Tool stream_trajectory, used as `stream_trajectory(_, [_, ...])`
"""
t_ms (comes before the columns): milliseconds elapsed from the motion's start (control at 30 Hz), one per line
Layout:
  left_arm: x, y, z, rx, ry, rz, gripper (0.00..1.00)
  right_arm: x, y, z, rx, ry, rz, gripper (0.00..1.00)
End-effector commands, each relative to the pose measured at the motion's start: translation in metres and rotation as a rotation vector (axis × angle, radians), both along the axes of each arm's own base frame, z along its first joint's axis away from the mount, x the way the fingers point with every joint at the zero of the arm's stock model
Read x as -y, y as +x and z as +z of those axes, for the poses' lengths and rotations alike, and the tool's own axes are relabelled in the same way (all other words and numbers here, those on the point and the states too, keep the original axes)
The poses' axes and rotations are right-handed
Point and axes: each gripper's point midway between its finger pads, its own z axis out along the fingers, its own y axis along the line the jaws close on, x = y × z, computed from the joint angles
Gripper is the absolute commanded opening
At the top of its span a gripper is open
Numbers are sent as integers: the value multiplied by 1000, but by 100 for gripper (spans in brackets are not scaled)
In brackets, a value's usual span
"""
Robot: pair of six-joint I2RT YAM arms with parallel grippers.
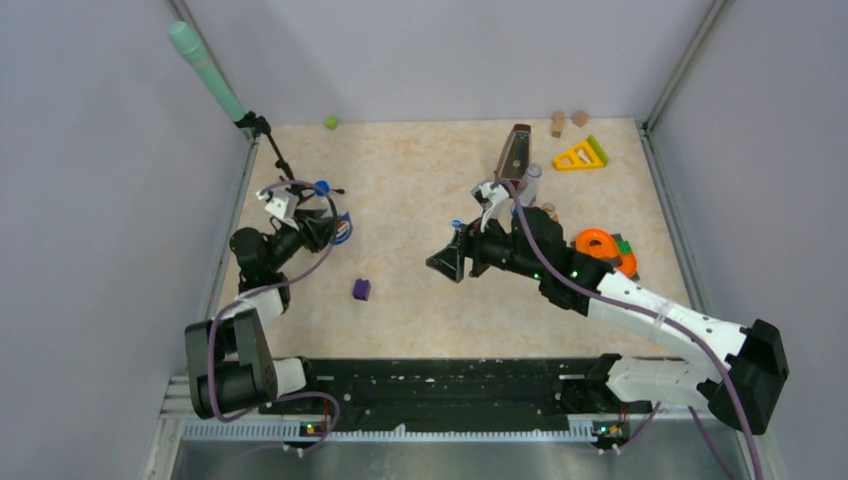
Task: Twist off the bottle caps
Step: Pick up the plastic bottle at the center of the board.
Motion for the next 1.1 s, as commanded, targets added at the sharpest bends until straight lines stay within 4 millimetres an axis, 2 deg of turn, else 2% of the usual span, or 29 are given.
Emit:
stream_trajectory(0, [32, -25, 51, 68, -26, -192, 25, -3, 8, 14, 30, 76, -61, 68])
stream_trajectory(167, [82, -56, 68, 63, -6, -396, 25, 2, 13, 21, 25, 119, -115, 68])
stream_trajectory(300, [132, -86, 53, -39, 85, -585, 26, 7, 9, 29, 36, 123, -114, 68])
stream_trajectory(367, [146, -99, 48, -85, 96, -647, 26, 12, 5, 36, 50, 128, -112, 68])
stream_trajectory(500, [155, -113, 44, -135, 89, -692, 24, 22, -1, 43, 76, 139, -112, 66])
stream_trajectory(633, [170, -133, 42, -179, 98, -765, 23, 26, -3, 42, 85, 139, -112, 66])
stream_trajectory(767, [186, -157, 41, -225, 125, -866, 22, 19, -8, 40, 71, 146, -71, 66])
stream_trajectory(867, [192, -165, 43, -242, 151, -896, 22, 13, -11, 38, 58, 149, -40, 66])
stream_trajectory(1067, [199, -172, 28, -346, 226, -905, 22, 3, -18, 36, 44, 161, 28, 63])
